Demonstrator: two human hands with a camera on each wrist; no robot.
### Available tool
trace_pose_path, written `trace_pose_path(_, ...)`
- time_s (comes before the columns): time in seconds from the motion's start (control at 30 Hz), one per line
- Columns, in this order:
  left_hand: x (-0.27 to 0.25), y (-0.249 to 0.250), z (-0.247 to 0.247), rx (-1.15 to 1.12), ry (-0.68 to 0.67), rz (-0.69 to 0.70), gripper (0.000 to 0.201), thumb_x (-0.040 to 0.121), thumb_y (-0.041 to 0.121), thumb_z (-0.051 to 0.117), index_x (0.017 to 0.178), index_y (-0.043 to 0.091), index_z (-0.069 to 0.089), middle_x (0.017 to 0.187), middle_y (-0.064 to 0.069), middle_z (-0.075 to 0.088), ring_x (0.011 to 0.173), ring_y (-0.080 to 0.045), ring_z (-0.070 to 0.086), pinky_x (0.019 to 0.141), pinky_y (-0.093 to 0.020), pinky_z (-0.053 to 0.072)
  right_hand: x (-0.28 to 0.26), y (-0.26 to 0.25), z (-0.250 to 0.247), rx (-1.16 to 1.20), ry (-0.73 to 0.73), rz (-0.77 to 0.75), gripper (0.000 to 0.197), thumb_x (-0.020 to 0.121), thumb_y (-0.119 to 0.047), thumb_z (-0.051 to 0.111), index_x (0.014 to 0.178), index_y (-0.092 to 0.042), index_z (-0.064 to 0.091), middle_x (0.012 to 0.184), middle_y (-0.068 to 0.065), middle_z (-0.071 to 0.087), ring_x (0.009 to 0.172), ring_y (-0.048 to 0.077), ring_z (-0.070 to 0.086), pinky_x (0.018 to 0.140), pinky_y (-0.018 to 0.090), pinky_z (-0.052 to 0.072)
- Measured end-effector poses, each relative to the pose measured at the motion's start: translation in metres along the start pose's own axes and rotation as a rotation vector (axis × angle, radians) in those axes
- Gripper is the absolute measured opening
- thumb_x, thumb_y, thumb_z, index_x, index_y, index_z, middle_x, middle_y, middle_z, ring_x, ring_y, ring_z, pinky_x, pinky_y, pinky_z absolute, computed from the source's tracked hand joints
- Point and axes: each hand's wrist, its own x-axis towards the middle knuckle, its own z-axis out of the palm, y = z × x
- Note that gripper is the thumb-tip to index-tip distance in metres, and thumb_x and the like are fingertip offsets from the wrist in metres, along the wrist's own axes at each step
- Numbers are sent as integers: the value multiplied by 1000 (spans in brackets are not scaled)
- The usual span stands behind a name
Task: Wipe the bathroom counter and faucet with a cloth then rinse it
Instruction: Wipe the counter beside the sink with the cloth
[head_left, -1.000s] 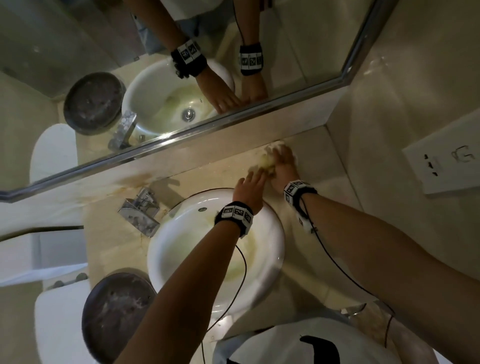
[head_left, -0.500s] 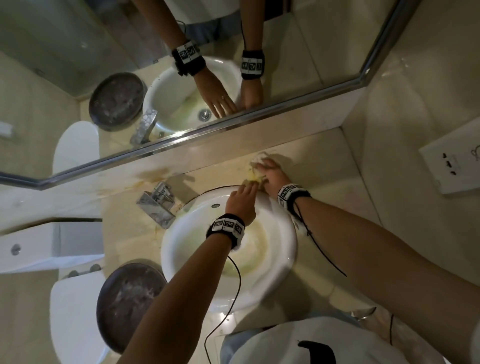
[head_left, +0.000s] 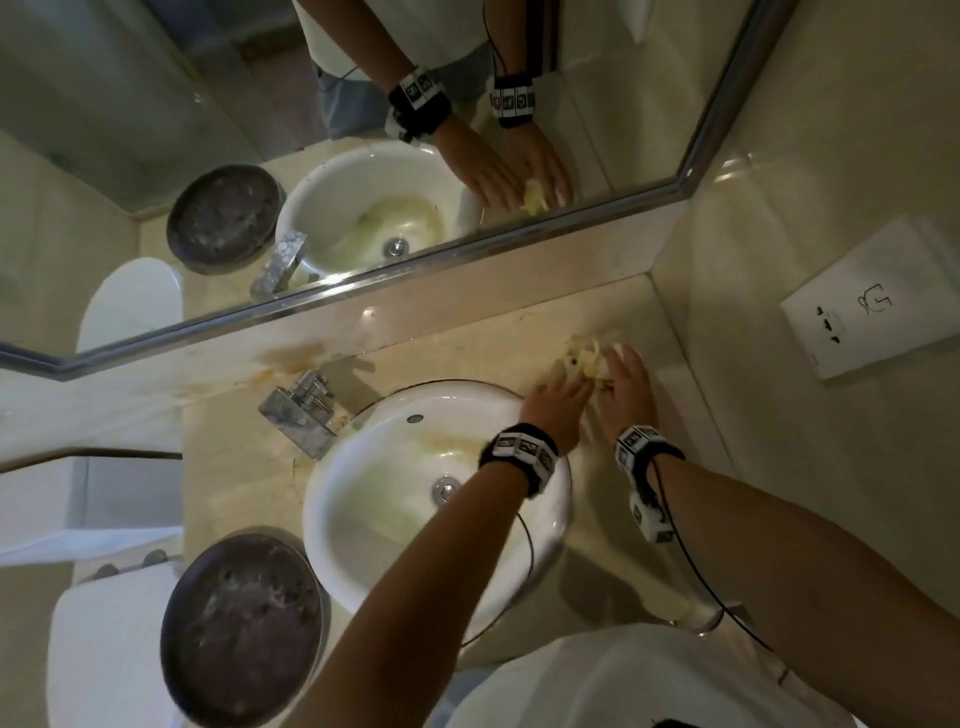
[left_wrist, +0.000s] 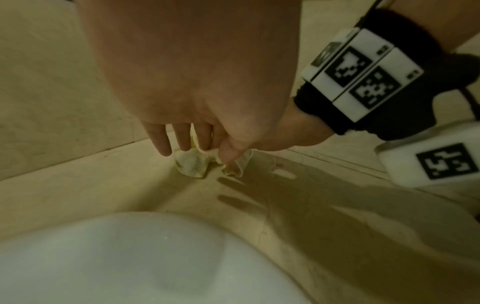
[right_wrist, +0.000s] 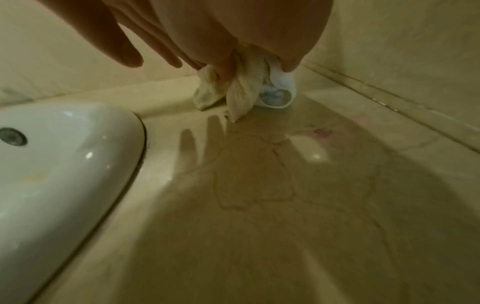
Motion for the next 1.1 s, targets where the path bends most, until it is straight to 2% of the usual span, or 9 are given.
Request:
trace_pose_path(0.2, 5, 4, 18, 28, -77, -3, 70, 95, 19, 52, 158, 18, 21, 164, -4, 23, 149, -26, 22, 115, -41, 28, -8, 13, 7, -182, -146, 38, 70, 86, 0, 61, 149, -23, 42, 162, 13, 16, 148, 33, 17, 119, 41, 27)
trace_pose_path(0.37, 0, -18, 21, 51, -69, 39, 69, 94, 21, 57, 156, 21, 26, 163, -1, 25, 149, -26, 23, 116, -40, 29, -5, 1, 7, -292, -177, 10, 64, 83, -24, 70, 143, -33, 49, 155, 11, 27, 134, 36, 28, 107, 45, 40)
trace_pose_path(0.5, -3, -37, 26, 69, -19, 98, 61, 90, 13, 55, 148, 21, 42, 155, 2, 37, 142, -25, 33, 109, -39, 36, -3, -10, 7, -359, -207, -30, 66, 81, -40, 72, 142, -36, 48, 150, 9, 30, 124, 35, 33, 102, 40, 40)
trace_pose_path(0.73, -3, -69, 27, 203, 76, 90, 48, 92, 19, 53, 140, 23, 54, 152, 3, 43, 147, -24, 25, 119, -42, 20, 5, -38, 14, -365, -276, -153, 72, 79, -59, 62, 145, -39, 43, 146, 5, 31, 121, 31, 34, 105, 41, 41)
trace_pose_path(0.83, -8, -78, 24, 187, 134, 30, 38, 90, 18, 55, 126, 18, 64, 144, -3, 53, 141, -26, 36, 115, -41, 28, 10, -63, 20, -410, -281, -235, 66, 85, -56, 56, 146, -37, 42, 149, 9, 33, 124, 34, 34, 106, 42, 39)
trace_pose_path(0.9, -12, -83, 21, 129, 172, -47, 37, 87, 15, 56, 124, 15, 63, 140, -8, 55, 128, -27, 49, 107, -41, 37, 17, -79, 28, -493, -325, -337, 65, 87, -51, 44, 148, -33, 38, 153, 10, 34, 129, 36, 32, 106, 45, 36)
trace_pose_path(1.0, -19, -93, 21, 11, 215, -142, 46, 80, 11, 59, 126, 11, 57, 135, -11, 57, 112, -28, 60, 93, -38, 47, 26, -97, 39, -484, -376, -378, 72, 83, -52, 22, 150, -31, 35, 152, 9, 39, 135, 35, 33, 108, 45, 34)
trace_pose_path(1.03, -21, -97, 22, -38, 229, -165, 51, 77, 9, 59, 128, 11, 55, 133, -11, 58, 110, -27, 61, 89, -37, 48, 29, -104, 38, -486, -375, -414, 72, 82, -48, 21, 149, -28, 39, 150, 9, 44, 138, 34, 33, 110, 46, 33)
trace_pose_path(1.1, -26, -106, 21, -130, 226, -198, 60, 75, 5, 59, 135, 10, 51, 134, -9, 59, 114, -28, 61, 89, -38, 49, 32, -116, 37, -505, -395, -478, 61, 89, -37, 35, 149, -25, 40, 154, 6, 41, 143, 27, 22, 113, 46, 27)
